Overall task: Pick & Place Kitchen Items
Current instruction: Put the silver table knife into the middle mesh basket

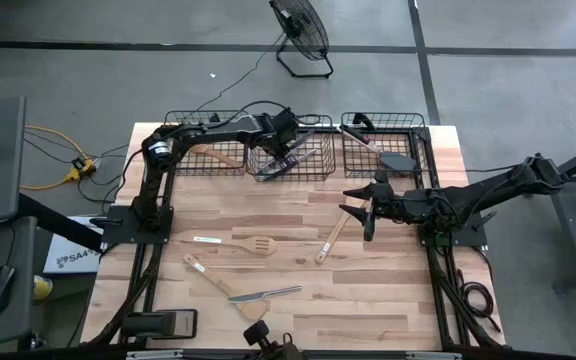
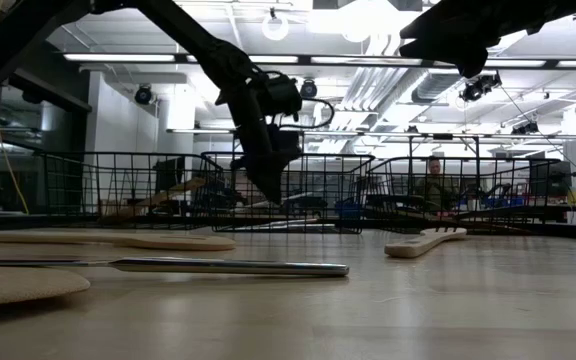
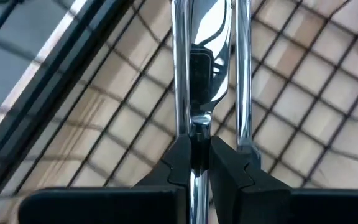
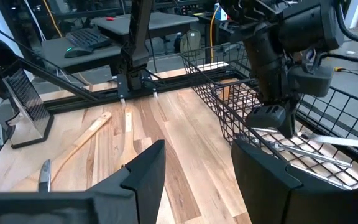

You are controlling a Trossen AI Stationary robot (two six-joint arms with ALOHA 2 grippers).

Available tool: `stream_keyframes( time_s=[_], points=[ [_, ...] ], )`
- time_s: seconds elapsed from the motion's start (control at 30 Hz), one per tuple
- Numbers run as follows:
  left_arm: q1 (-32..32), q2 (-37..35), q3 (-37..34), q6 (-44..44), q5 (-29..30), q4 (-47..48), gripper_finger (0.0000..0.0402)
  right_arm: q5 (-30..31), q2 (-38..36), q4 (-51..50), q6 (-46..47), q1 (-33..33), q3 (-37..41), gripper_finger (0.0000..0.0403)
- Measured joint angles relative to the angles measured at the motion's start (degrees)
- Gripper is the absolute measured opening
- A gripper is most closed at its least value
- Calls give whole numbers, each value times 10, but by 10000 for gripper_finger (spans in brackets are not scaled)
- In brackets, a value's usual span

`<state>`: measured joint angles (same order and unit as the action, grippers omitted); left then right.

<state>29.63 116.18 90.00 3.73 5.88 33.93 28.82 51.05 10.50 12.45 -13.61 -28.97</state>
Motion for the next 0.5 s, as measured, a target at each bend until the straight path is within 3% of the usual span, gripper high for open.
stream_keyframes(
  time_s=[0.5],
  points=[
    [0, 12, 0, -4, -30, 4, 25, -2, 0, 0, 0, 0, 0, 176]
  ],
)
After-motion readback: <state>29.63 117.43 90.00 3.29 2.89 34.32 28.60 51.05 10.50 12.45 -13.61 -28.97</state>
